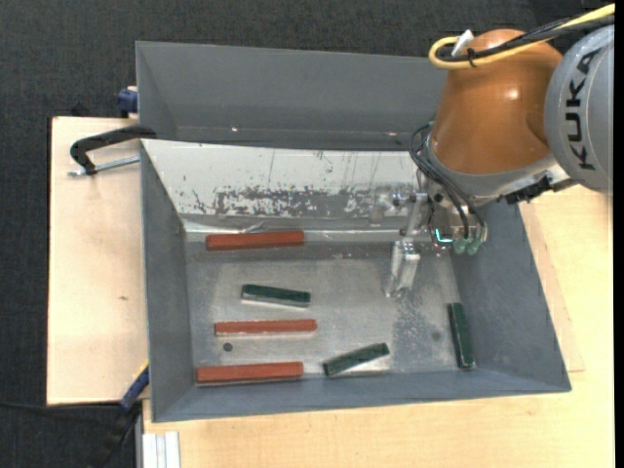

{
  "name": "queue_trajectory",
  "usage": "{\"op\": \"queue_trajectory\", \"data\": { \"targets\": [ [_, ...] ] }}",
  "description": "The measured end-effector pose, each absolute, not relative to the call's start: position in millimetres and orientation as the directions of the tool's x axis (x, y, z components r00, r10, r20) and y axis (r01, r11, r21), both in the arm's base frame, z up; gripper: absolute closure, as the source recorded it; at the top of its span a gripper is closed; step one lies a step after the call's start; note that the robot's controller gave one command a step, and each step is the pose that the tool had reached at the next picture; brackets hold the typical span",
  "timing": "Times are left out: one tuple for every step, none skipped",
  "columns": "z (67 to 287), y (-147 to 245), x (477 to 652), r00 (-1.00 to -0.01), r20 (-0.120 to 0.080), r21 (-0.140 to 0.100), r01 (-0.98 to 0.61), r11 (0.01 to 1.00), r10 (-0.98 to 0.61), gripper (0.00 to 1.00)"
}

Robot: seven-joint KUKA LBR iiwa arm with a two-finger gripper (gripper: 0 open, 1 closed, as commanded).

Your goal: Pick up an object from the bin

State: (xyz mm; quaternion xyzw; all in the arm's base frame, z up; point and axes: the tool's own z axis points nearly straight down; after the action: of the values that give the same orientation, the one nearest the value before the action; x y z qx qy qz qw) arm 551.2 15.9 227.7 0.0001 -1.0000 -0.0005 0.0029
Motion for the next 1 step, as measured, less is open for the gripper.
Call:
{"op": "queue_trajectory", "data": {
  "targets": [
    [230.0,15.9,551.5,-1.0,0.002,0.001,0.0,1.0,0.0,0.0]
  ]
}}
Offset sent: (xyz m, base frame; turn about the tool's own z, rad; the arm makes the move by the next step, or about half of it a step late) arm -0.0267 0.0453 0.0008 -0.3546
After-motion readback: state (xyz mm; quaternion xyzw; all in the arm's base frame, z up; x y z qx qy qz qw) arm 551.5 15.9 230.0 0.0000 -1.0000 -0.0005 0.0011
